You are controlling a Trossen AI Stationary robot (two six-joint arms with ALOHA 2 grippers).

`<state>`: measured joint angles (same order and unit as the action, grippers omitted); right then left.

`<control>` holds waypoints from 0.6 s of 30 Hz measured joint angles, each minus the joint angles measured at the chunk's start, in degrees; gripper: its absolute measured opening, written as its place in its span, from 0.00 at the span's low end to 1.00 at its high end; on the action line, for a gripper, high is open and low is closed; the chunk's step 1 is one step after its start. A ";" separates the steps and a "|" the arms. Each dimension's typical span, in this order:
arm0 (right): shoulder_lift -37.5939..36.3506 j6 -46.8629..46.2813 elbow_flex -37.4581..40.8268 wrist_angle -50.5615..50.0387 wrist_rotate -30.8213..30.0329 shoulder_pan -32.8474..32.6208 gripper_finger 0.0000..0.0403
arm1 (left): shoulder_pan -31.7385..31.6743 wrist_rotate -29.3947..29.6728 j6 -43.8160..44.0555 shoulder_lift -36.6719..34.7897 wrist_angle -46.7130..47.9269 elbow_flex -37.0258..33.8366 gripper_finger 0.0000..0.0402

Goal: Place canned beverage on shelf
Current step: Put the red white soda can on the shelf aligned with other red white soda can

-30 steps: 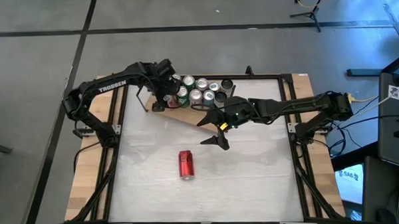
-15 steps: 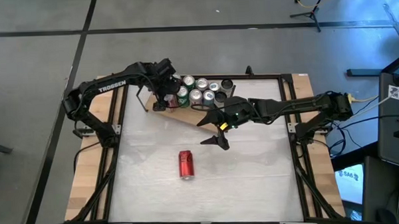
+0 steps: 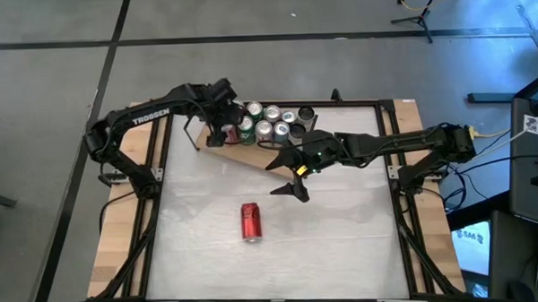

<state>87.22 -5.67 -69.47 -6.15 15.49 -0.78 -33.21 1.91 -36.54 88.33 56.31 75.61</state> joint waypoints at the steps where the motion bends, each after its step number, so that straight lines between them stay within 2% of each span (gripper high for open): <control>1: 0.00 0.00 0.00 0.00 0.00 0.00 0.92 | 0.03 0.32 -0.02 -0.17 0.02 0.00 0.82; 18: 0.00 0.00 0.00 0.02 -0.02 0.02 0.92 | 2.99 1.25 0.45 -0.74 -0.02 0.00 0.82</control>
<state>87.22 -5.67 -69.47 -6.13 15.47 -0.76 -30.22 3.16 -36.09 87.59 56.29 75.61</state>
